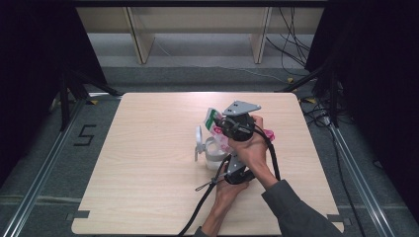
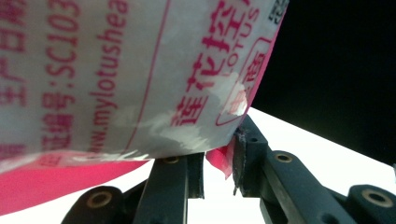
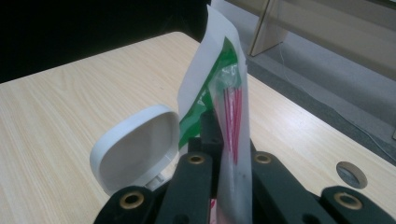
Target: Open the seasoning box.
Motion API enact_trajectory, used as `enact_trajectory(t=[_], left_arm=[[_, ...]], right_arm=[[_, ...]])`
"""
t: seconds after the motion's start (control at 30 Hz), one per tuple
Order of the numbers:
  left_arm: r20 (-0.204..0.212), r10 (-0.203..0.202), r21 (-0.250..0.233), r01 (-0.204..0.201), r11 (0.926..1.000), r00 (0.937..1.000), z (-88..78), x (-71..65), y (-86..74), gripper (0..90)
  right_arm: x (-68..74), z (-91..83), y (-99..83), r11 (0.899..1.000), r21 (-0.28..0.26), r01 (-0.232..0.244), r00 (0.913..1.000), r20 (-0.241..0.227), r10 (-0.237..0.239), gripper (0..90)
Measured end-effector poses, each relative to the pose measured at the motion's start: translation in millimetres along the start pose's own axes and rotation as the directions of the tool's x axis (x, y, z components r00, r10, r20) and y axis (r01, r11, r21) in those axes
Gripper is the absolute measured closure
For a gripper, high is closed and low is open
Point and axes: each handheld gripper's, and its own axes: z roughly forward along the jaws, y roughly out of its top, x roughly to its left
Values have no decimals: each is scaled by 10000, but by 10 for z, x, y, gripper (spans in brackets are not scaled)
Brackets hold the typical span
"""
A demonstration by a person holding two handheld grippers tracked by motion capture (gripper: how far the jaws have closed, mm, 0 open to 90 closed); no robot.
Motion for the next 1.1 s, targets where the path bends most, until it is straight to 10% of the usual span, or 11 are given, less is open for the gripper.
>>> enact_trajectory(t=[0.77, 1.0, 1.1], left_arm=[[-2, -490, -514, 489, 9975, 9988, 9, -29, 13, 762], [89, 41, -20, -41, 10000, 10000, -15, 2, 10, 762], [35, -490, -520, 491, 9974, 9988, 16, -35, 13, 762]], right_arm=[[41, 41, 14, 10000, -50, -12, 10000, 62, 12, 900], [27, 59, 8, 9997, -101, 213, 9997, 98, -212, 900], [37, 54, 13, 9998, 137, 153, 9999, 64, -154, 900]])
